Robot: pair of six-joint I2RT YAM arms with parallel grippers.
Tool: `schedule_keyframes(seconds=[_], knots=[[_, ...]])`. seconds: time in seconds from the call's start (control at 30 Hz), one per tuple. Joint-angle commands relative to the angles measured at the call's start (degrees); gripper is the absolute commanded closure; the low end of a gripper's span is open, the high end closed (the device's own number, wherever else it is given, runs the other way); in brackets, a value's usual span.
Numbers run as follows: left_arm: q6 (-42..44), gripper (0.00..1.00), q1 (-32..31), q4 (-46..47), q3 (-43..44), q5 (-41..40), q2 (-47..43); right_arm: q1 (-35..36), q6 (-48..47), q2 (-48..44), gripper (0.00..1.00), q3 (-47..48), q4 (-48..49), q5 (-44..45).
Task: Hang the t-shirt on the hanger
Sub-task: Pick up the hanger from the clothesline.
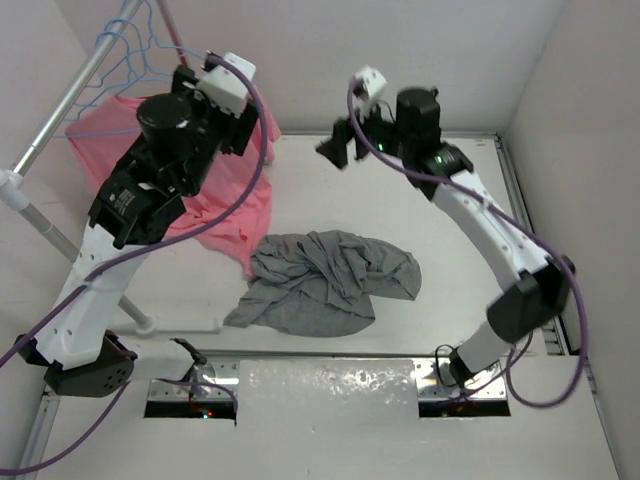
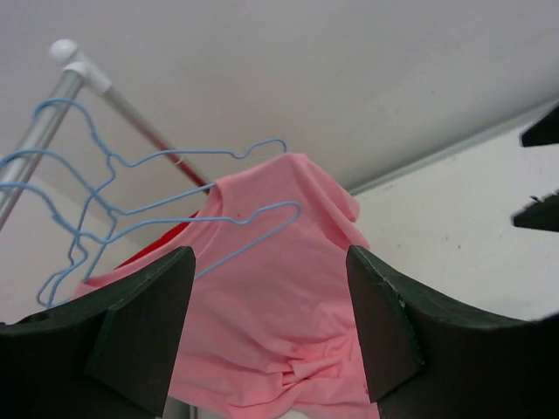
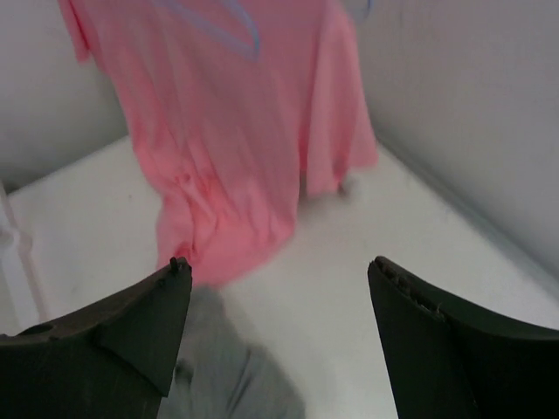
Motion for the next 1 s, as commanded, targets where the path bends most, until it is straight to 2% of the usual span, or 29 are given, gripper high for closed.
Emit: schedule_keyframes(seconds=[0.0,0.03,0.1,0.13,0.2,0.23,0.27,0.33,0.47,0.53,0.57,0.67,0.7,0.83,0.97], knots=[[-5.62,0.32,1.53,0.93,3.74,-4.07,0.75,-0.29,0.18,10.03,0.21,15.22,2.92,-8.54],[-6.06,0.32,1.62,0.93,4.44,-4.69,0.84,-0.21,0.54,17.55,0.21,24.57,2.74,-12.29],[-6.15,0.32,1.80,1.54,4.88,-7.76,1.01,-0.12,4.81,24.97,0.21,36.63,5.01,-15.65],[-5.89,0.32,1.97,1.98,5.32,-9.25,1.10,-0.03,6.85,31.01,0.22,39.14,7.72,-16.80],[-5.10,0.32,2.84,3.82,5.58,-13.82,2.06,-0.03,15.08,35.01,0.25,40.22,21.85,-18.56],[-4.57,0.32,3.37,4.88,5.32,-15.14,2.41,0.23,16.96,37.72,0.27,39.79,32.26,-19.17],[-4.39,0.32,3.73,5.06,5.15,-15.42,2.85,0.49,18.72,38.97,0.27,39.61,36.28,-19.01],[-4.57,0.32,4.87,5.15,4.53,-14.46,4.00,1.72,19.88,42.65,0.28,41.09,42.61,-18.48],[-6.58,0.32,7.33,5.15,2.26,-10.86,5.76,4.36,18.38,46.79,0.27,43.48,46.14,-16.98],[-8.16,0.32,7.77,6.54,-3.69,-9.10,5.23,4.19,22.85,45.32,0.27,36.22,52.79,-16.99],[-9.04,0.32,8.30,7.69,-8.86,-9.09,4.36,3.67,24.17,41.65,0.28,27.91,55.10,-15.59],[-16.67,0.33,10.84,11.03,-14.44,-8.22,3.21,3.31,21.21,34.78,0.29,16.53,57.15,-13.47],[-19.39,0.33,11.55,11.65,-16.54,-8.13,3.21,3.31,18.67,30.67,0.29,10.05,56.97,-11.47],[-35.11,0.35,15.67,13.32,-18.14,-5.51,4.17,3.14,17.85,24.05,0.29,-1.68,59.59,-11.26],[-39.81,0.36,17.97,15.16,-18.67,-3.21,3.83,3.05,19.08,18.95,0.29,-14.25,64.26,-11.01]])
